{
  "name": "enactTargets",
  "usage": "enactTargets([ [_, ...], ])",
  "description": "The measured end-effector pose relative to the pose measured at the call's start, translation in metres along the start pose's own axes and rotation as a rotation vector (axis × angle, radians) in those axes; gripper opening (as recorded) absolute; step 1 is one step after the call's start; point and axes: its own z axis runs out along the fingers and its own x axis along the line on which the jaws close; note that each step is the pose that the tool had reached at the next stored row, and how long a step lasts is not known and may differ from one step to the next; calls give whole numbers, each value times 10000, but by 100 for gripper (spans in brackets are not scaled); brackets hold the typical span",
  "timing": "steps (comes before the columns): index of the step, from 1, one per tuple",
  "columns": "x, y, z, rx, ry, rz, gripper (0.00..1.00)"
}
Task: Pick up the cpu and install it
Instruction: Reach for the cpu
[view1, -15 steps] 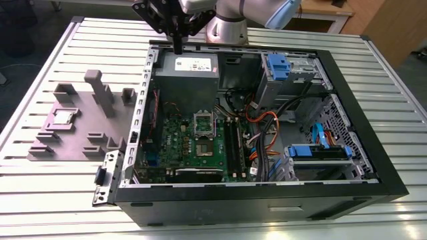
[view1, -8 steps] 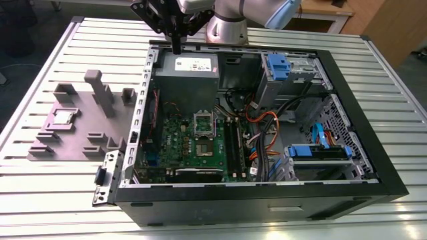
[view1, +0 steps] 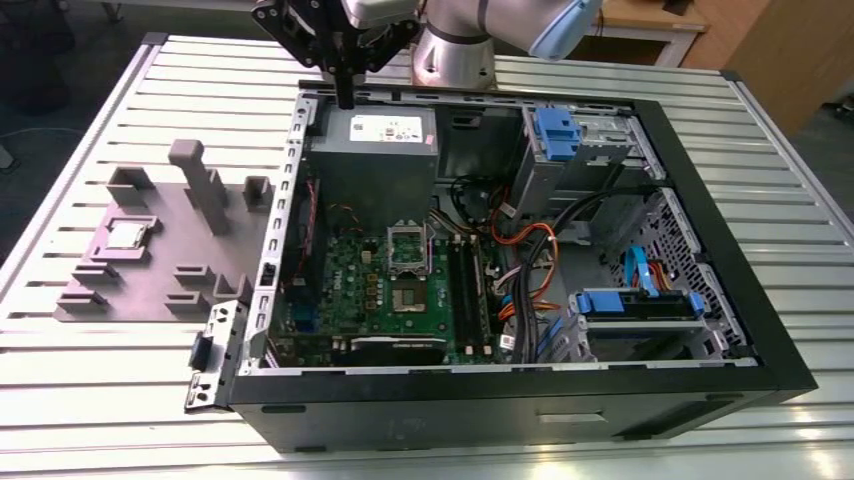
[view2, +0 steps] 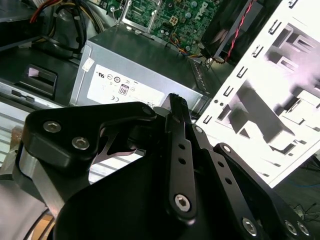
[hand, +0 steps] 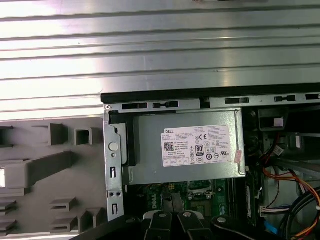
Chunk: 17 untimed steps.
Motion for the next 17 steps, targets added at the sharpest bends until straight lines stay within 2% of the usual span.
enactTargets([
  [17,35,-3,0,2,1,0,11],
])
